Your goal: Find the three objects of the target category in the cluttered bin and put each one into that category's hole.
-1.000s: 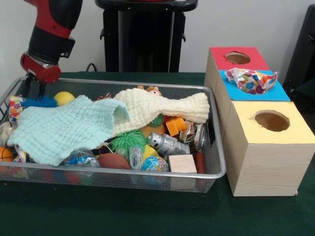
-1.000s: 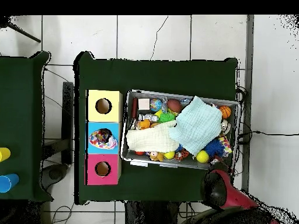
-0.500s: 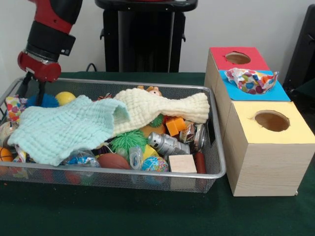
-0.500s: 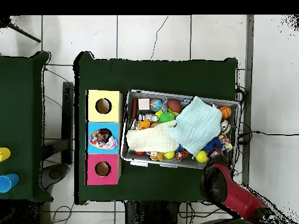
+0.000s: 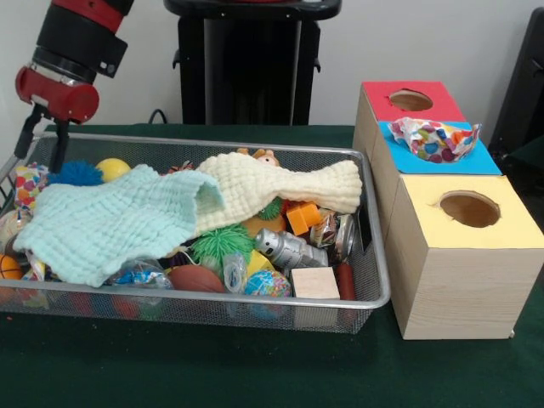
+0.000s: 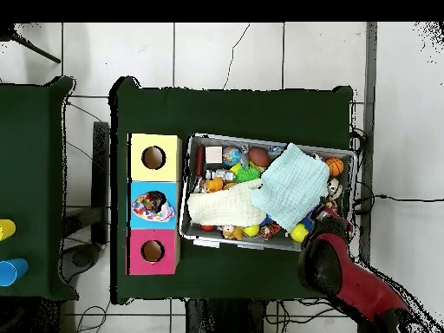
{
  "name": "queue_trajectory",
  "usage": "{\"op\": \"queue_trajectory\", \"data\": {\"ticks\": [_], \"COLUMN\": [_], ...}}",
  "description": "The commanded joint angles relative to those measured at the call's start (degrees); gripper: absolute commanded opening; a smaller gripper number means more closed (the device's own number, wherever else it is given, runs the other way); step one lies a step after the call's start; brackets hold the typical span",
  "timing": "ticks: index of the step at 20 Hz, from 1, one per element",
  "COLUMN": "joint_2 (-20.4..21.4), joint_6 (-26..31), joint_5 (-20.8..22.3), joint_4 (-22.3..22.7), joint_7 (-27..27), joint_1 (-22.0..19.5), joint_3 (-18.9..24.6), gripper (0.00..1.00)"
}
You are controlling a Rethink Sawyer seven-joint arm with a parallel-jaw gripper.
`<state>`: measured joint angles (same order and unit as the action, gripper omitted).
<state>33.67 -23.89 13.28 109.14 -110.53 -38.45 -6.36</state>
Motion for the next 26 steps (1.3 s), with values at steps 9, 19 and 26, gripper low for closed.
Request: {"op": "queue_trajectory", "data": {"ticks": [9,19,26], "joint_2": [-5.5,-8.9,-7.0], "joint_6": [0.0,-2.2,-0.2], "joint_5": [1.0,-1.4,0.5], "joint_4": [0.0,-0.4,-1.0], "joint_7": [-11.4,-12.0,-10.6], "joint_1": [-1.4,-0.6,-2.8], "joint_3": [8.9,7.0,7.0], "gripper": [1.0,1.0,1.0]}}
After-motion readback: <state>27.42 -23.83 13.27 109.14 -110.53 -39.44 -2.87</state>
